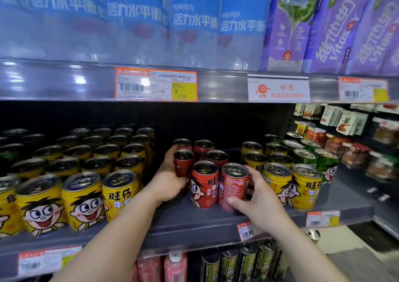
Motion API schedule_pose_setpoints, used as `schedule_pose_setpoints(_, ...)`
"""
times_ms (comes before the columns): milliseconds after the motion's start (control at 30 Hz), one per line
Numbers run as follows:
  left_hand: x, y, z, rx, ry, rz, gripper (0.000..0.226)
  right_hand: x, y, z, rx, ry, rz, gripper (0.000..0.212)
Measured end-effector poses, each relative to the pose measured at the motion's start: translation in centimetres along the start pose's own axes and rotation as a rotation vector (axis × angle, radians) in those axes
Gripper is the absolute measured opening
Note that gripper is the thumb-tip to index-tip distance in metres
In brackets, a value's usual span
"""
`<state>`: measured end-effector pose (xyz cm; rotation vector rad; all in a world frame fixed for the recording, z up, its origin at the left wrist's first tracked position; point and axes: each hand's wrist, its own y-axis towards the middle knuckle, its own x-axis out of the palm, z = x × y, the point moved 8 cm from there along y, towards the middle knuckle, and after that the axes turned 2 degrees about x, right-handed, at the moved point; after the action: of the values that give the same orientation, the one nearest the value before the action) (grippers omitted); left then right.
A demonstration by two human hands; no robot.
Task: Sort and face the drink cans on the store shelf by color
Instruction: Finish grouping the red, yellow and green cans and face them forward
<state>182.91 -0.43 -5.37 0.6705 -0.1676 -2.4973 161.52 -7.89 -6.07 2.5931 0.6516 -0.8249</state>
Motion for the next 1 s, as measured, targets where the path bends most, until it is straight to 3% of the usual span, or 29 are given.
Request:
schedule_pose_setpoints(167, 0.2, -0.4, -0.1, -0.006, -0.083, 0.058, 0.102, -0.8, -1.0, -1.6, -0.031, 0.044, 0.067, 0.096)
schedule_pose_setpoints(267, -0.4, -0.9, 0.3, 0.004, -0.112, 0.126, 0.095, -2.6, -0.9, -4.4, -0.175, -0.027, 0.198, 0.075)
schedule_pose_setpoints(333, -0.7, -1.4, 0.4, -0.012, -0.108, 0.164, 0.090, -3.5, 0.6, -5.8, -0.255, -0.060, 0.195, 0.060)
schedule_pose_setpoints(533, -0.6, -2.5, 0.9, -0.049, -0.036, 0.207, 0.067, -4.0, 6.7, -6.2, -0.257, -0.192, -0.034, 0.034)
schedule_pose_setpoints(700, -0.9, -2.4, 1.4, -0.120, -0.159, 0.287, 0.052, -2.4, 8.4, -6.9, -0.256, -0.525, -0.205, 0.035)
schedule_pose_setpoints(833, -0.8, -3.3, 1.7, -0.098, 0.016, 0.244, 0.056, -1.1, 8.4, -7.6, -0.234, -0.693, -0.342, 0.034)
schedule_pose_setpoints(1000, -1.1, -4.3, 2.0, -0.050, 0.255, 0.244, 0.049, -0.1, 8.0, -7.5, -0.235, -0.777, -0.334, 0.034)
